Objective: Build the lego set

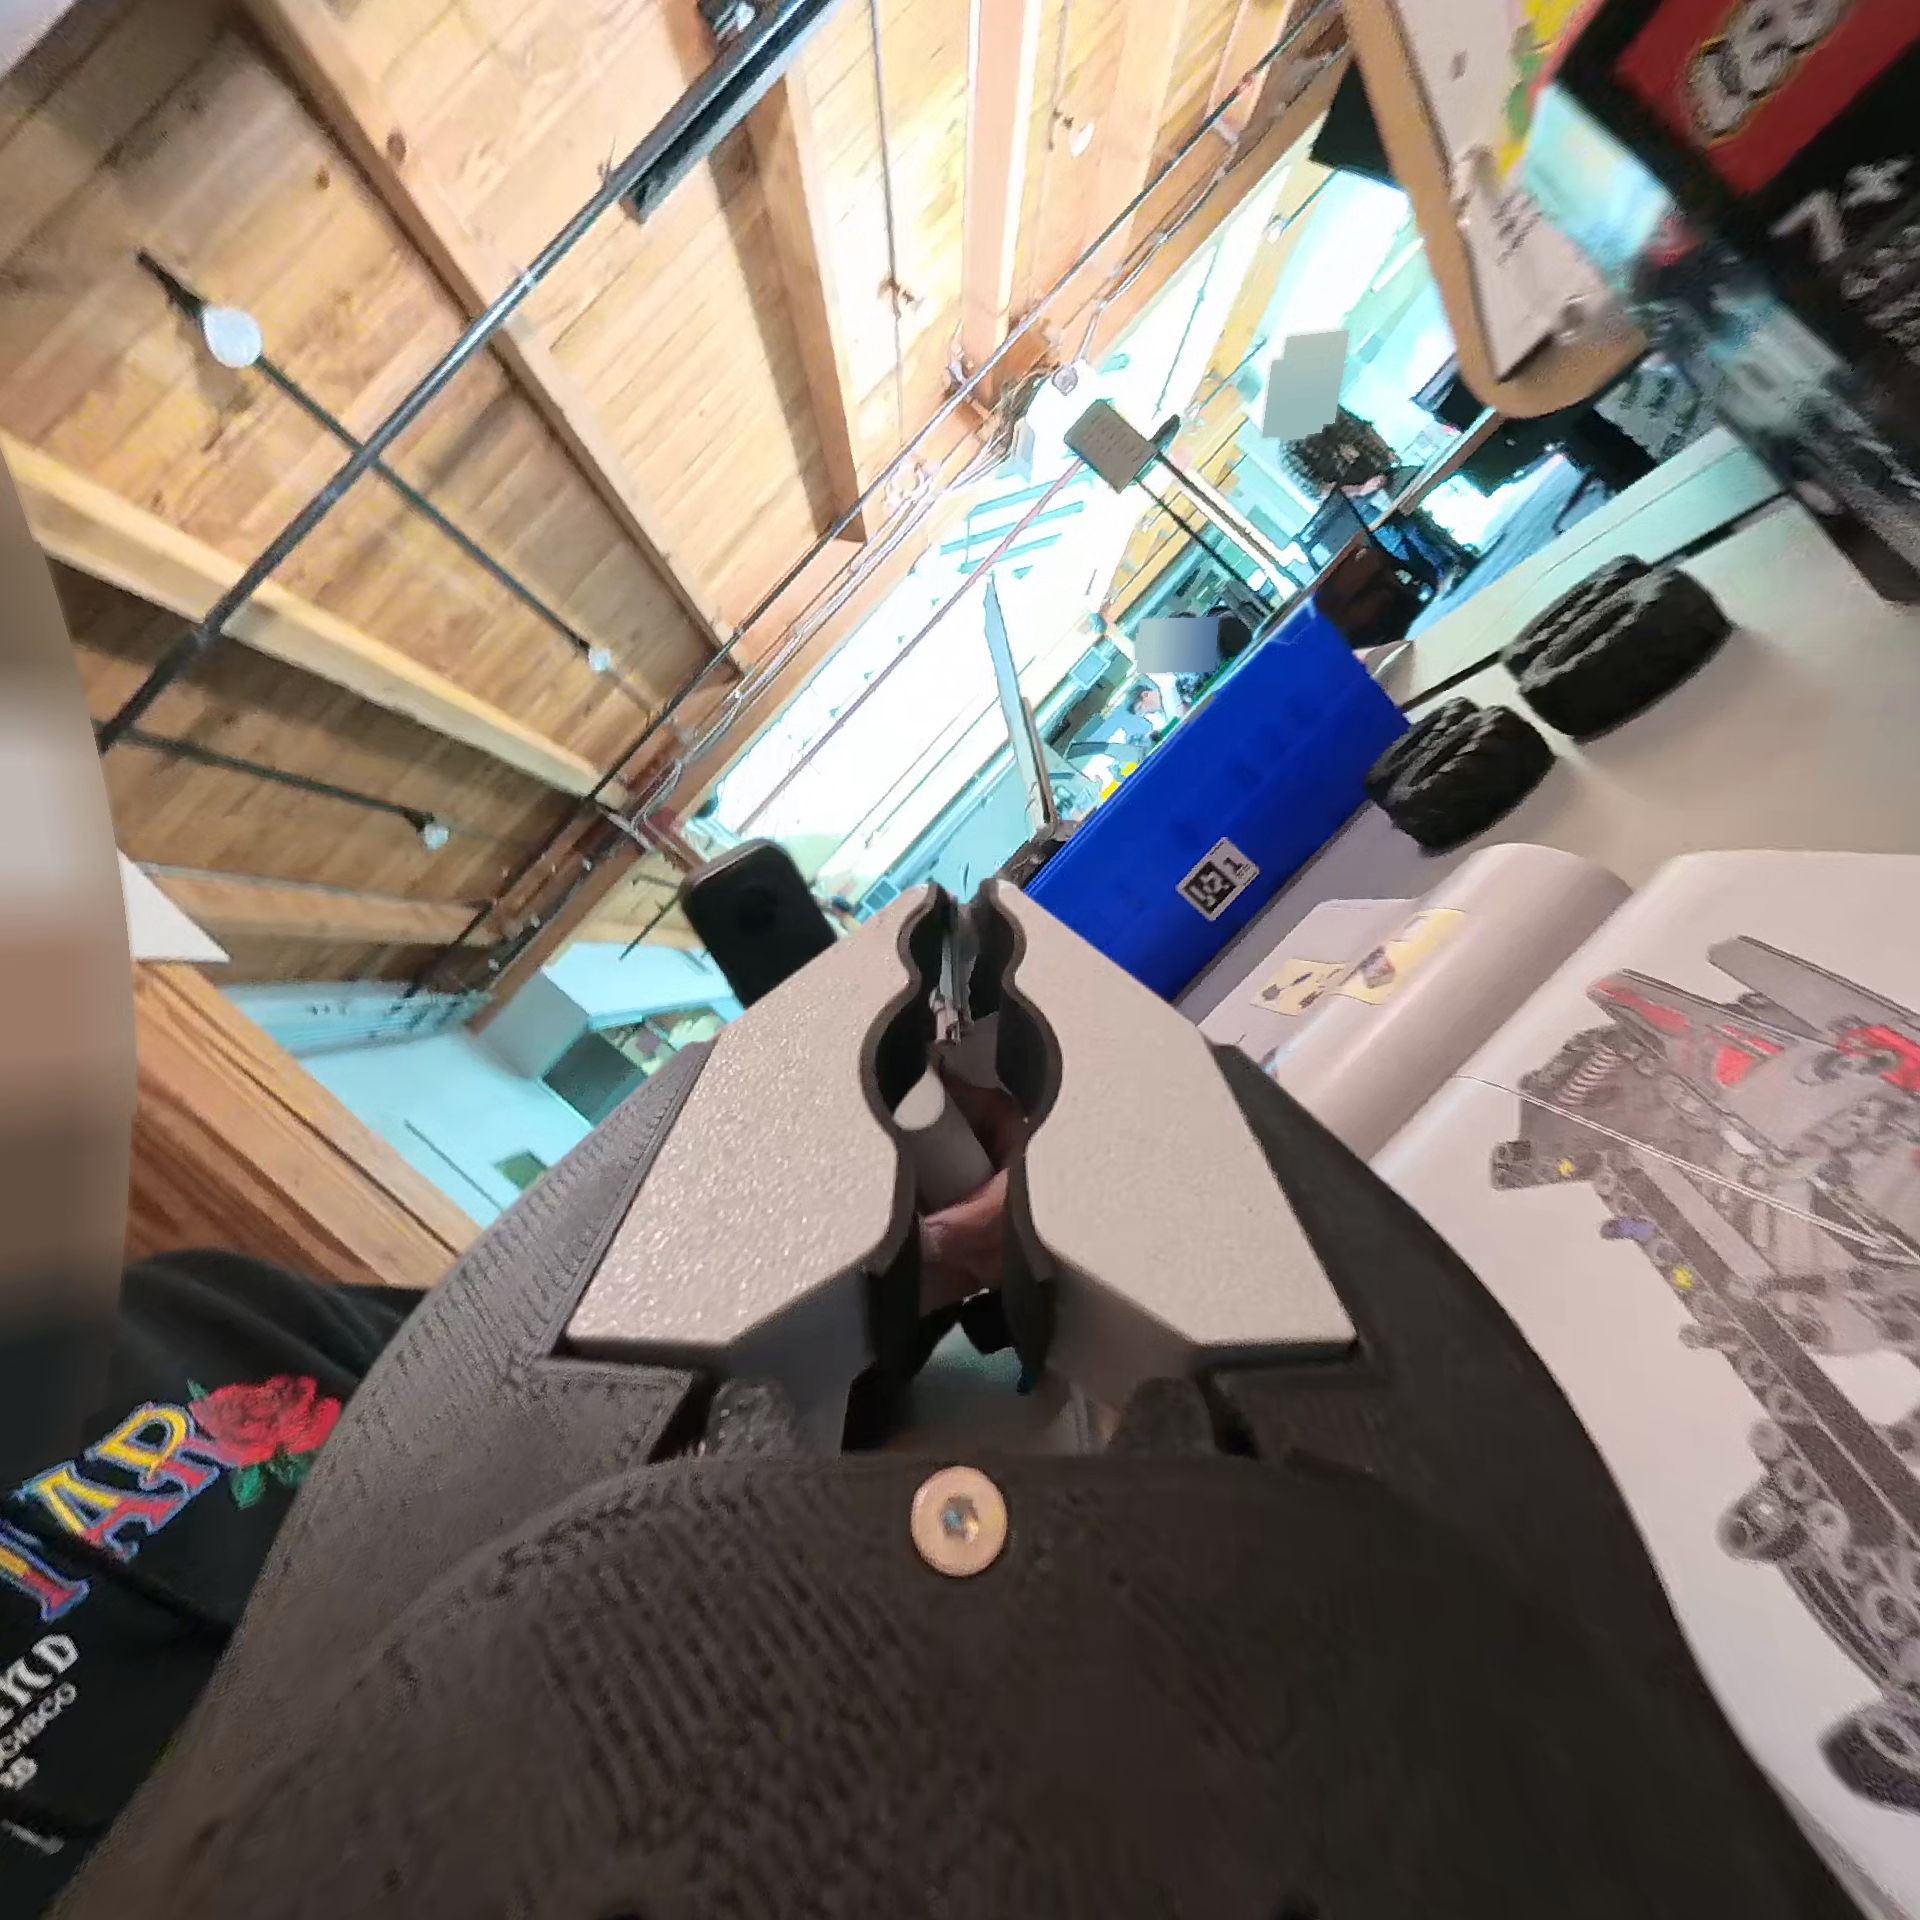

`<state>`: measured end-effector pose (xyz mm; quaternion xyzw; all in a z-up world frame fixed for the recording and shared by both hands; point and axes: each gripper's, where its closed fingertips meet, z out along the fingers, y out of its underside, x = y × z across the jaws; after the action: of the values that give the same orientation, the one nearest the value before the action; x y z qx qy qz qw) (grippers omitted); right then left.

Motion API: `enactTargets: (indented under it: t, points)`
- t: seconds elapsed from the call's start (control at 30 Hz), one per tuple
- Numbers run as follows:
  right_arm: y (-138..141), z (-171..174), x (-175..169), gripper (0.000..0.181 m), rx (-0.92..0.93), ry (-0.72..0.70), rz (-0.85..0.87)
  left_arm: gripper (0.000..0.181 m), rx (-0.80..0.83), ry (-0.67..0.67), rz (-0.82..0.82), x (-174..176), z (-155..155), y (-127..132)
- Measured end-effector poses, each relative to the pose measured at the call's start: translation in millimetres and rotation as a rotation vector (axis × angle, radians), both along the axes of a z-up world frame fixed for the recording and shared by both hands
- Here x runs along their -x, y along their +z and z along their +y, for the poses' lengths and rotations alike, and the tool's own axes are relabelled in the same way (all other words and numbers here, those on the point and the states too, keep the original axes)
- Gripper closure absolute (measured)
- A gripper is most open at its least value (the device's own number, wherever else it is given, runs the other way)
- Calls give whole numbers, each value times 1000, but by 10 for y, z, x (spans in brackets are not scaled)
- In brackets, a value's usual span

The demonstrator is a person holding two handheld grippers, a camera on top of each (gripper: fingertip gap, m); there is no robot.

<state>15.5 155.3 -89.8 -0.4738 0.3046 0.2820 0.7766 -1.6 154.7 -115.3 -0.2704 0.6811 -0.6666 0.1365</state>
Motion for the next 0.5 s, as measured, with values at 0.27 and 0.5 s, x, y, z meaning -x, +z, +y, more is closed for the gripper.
enactTargets:
  t: [0.27, 0.5]
  points:
    - [-129, 32, -35, 177, 93, -6, 31, 135, -503, 161, -336, -73, 101, -128]
    - [-531, 52, 105, 176, 431, -9, 19, 159, -761, 32, -325, 90, -100, -561]
